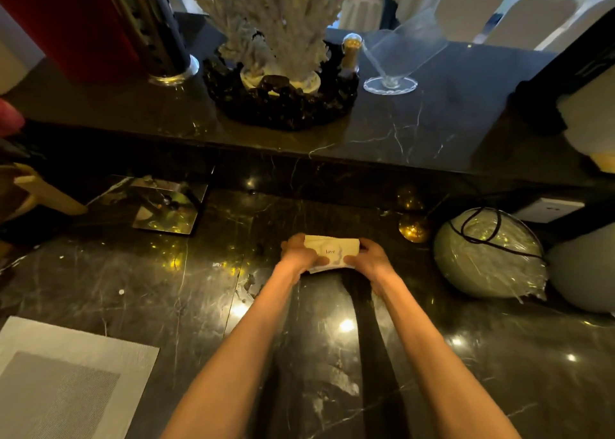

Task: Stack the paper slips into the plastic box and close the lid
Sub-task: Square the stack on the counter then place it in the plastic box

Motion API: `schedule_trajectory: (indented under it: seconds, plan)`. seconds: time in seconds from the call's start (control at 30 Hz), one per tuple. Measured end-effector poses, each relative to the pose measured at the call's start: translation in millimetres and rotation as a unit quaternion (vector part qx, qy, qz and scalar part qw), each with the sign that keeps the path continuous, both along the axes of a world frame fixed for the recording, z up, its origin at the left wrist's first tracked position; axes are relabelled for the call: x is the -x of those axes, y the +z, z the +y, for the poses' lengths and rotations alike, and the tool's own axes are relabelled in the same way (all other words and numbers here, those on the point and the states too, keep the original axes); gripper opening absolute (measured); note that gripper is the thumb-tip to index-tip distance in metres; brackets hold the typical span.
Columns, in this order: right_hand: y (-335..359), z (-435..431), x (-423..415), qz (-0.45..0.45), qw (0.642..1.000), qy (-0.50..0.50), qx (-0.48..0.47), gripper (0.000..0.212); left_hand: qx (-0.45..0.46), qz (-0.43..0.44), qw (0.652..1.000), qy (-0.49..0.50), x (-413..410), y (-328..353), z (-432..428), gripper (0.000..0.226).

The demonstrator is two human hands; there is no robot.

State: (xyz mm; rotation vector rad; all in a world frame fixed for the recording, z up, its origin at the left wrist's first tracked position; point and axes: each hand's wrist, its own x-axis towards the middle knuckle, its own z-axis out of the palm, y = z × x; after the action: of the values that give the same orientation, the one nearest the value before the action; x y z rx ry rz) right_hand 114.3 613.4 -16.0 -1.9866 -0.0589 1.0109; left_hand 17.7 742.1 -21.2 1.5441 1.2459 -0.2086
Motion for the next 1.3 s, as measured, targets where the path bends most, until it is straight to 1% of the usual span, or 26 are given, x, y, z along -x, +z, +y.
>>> schedule_trajectory:
  seconds: [0.07, 0.13, 0.2, 0.27, 0.4, 0.47, 0.57, 0.67, 0.77, 0.87, 0.93, 1.0, 1.1, 1.17, 1.3]
  plan:
    - [5.2, -24.7, 7.8, -0.006, 0.999, 0.011, -0.041, 0.056, -0.031, -0.060, 0.998, -0.009, 17.1, 3.0, -23.4, 0.074]
    - [8.1, -53.6, 24.0, -0.077, 0.995, 0.025, -0.052, 0.056, -0.077, -0.153, 0.985, 0.004, 39.8, 4.9, -55.7, 0.061]
    - [7.1, -84.2, 46.5, -0.166, 0.984, 0.035, -0.061, 0.056, -0.090, -0.233, 0.968, 0.028, 61.7, 3.5, -89.4, 0.052]
    - [1.8, -111.9, 68.6, -0.221, 0.972, 0.040, -0.067, 0.056, -0.099, -0.267, 0.958, 0.036, 80.3, -4.1, -117.2, 0.055]
    - [-10.6, -142.0, 102.0, -0.273, 0.958, 0.074, -0.052, 0.072, -0.108, -0.252, 0.962, -0.009, 105.5, -21.6, -150.0, 0.073]
    - [-18.8, -143.3, 114.9, -0.292, 0.951, 0.088, -0.057, 0.071, -0.117, -0.254, 0.960, -0.020, 110.2, -27.3, -158.5, 0.079]
    - [-27.4, -136.8, 127.2, -0.295, 0.952, 0.065, -0.046, 0.071, -0.116, -0.250, 0.961, -0.008, 110.9, -30.3, -163.0, 0.085]
    - [-33.0, -130.6, 133.0, -0.293, 0.955, 0.035, -0.030, 0.076, -0.102, -0.264, 0.959, -0.001, 112.6, -31.9, -162.6, 0.087]
    - [-36.8, -128.9, 137.8, -0.285, 0.957, 0.024, -0.042, 0.082, -0.115, -0.278, 0.954, -0.004, 113.4, -31.7, -160.0, 0.087]
    - [-40.2, -127.2, 137.8, -0.264, 0.963, 0.012, -0.061, 0.080, -0.136, -0.276, 0.951, -0.013, 110.5, -32.8, -159.9, 0.082]
    - [-41.2, -124.9, 135.7, -0.258, 0.963, 0.004, -0.076, 0.080, -0.123, -0.277, 0.953, -0.011, 107.4, -34.7, -161.0, 0.074]
    - [-41.6, -124.4, 133.5, -0.252, 0.964, -0.001, -0.085, 0.079, -0.116, -0.274, 0.955, -0.009, 105.3, -36.1, -160.9, 0.071]
    - [-42.2, -127.5, 133.7, -0.249, 0.965, 0.004, -0.078, 0.081, -0.125, -0.267, 0.955, -0.019, 105.1, -38.3, -159.1, 0.073]
    - [-41.9, -127.7, 134.5, -0.258, 0.964, 0.015, -0.068, 0.082, -0.114, -0.265, 0.957, -0.021, 104.5, -39.9, -159.4, 0.071]
    - [-39.4, -127.2, 131.4, -0.277, 0.958, 0.035, -0.059, 0.077, -0.127, -0.256, 0.958, -0.013, 101.3, -36.9, -160.5, 0.068]
